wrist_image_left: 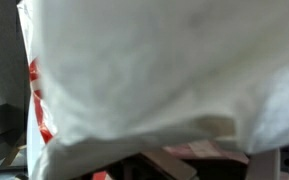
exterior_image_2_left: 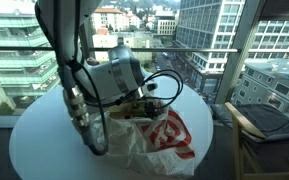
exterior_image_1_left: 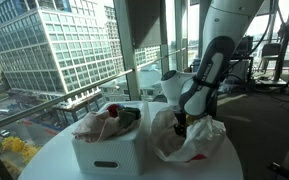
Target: Remove the item from the plastic bag and put them on the white basket
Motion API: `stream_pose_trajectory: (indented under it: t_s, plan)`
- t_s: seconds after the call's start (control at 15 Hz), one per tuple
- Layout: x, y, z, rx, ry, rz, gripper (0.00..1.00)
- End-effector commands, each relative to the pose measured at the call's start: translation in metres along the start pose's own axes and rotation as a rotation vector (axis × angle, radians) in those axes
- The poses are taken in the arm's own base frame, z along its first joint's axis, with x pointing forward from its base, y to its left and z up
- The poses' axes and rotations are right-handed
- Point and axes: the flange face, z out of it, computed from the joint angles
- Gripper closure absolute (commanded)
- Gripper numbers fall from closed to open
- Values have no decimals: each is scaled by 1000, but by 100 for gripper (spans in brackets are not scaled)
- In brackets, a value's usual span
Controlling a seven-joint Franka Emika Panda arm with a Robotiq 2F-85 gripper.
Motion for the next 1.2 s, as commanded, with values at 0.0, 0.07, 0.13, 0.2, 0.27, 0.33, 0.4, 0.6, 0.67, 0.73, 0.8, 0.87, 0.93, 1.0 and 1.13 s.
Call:
stream_pose_trajectory:
  t_s: [0.0, 0.07, 0.13, 0.2, 0.27, 0.33, 0.4, 0.6, 0.67, 0.73, 0.8, 0.87, 0.93, 1.0, 1.13]
  plan:
    - [-2, 4, 7, -27, -10, 7, 0]
    - [-2, 5, 10, -28, -13, 8, 0]
    - [-2, 6, 14, -28, -11, 16, 25]
    - [-2, 7, 16, -27, -7, 16, 25]
    - [-3, 8, 17, -28, -9, 22, 32]
    - [-4, 9, 19, -30, -14, 27, 42]
    - [-4, 10, 18, -32, -13, 33, 49]
    - [-3, 11, 8, -46, -11, 57, 71]
    - [-2, 9, -2, -58, -13, 67, 80]
    - [-2, 7, -15, -57, 0, 68, 81]
    - [-3, 3, -30, -62, 24, 72, 81]
    - [-3, 0, -47, -68, 42, 85, 81]
    - [-5, -5, -68, -60, 55, 91, 81]
    - [-6, -10, -86, -57, 73, 92, 81]
    - [-10, -20, -131, -66, 105, 97, 81]
